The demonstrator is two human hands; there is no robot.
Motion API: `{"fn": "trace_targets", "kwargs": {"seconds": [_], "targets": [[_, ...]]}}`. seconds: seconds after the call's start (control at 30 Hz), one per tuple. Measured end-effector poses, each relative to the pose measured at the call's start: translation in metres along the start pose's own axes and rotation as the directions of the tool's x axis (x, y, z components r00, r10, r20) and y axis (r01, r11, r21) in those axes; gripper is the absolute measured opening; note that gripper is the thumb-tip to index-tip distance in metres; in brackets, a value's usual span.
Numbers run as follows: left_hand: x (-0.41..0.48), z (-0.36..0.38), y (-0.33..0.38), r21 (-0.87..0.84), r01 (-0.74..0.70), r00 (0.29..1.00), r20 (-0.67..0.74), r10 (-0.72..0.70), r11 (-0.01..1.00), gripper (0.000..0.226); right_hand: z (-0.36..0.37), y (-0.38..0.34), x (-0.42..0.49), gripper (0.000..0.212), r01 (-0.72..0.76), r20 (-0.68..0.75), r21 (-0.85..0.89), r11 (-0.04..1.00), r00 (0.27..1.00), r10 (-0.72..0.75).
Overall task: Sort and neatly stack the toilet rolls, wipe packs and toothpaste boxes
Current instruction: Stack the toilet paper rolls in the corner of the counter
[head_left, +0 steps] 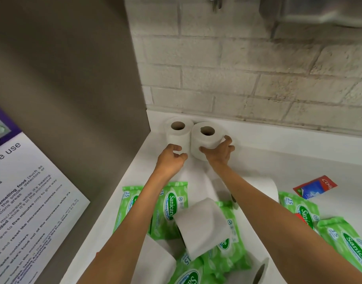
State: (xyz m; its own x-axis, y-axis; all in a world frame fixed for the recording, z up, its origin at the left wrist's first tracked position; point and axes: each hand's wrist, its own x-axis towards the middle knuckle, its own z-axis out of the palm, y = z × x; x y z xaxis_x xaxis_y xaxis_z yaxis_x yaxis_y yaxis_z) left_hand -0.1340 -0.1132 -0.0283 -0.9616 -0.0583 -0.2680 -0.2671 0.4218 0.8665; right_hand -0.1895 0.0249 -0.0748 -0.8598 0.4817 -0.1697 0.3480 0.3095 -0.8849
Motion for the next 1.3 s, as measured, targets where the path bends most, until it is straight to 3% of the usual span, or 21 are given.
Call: {"fn": "trace_targets", "kwargs": {"seconds": [0.37,0.6,0.8,0.93,1.1,1.3], "targets": [[0.003,0.002,0.0,-0.007,-0.006,1.0,0.008,0.006,1.0,0.034,-0.009,-0.006,0.007,0.097,-0.033,0.093,-0.034,0.999,0.995,0.036],[-0.012,0.003,0.016,-0.012,-0.04,0.999,0.016,0.041,0.999,0.036,-0.032,-0.016,-0.01,0.096,-0.089,0.123,0.044,0.995,0.989,0.083],[-0.044,0.002,0.025,0.013,-0.088,0.996,0.031,0.087,0.996,0.037,-0.068,-0.02,-0.035,0.058,-0.058,0.26,0.122,0.991,0.965,0.025],[-0.076,-0.001,0.027,0.031,-0.138,0.99,0.043,0.137,0.99,0.035,-0.097,-0.02,-0.068,0.046,0.02,0.355,0.138,0.99,0.932,-0.068],[-0.115,-0.012,0.014,0.203,-0.18,0.982,-0.015,0.187,0.963,0.038,-0.112,-0.01,-0.105,0.034,0.069,0.413,0.138,0.988,0.903,-0.121],[-0.152,-0.033,-0.026,0.437,-0.081,0.991,-0.058,0.117,0.896,0.053,-0.099,0.001,-0.148,0.024,0.063,0.491,0.148,0.987,0.861,-0.128]]}}
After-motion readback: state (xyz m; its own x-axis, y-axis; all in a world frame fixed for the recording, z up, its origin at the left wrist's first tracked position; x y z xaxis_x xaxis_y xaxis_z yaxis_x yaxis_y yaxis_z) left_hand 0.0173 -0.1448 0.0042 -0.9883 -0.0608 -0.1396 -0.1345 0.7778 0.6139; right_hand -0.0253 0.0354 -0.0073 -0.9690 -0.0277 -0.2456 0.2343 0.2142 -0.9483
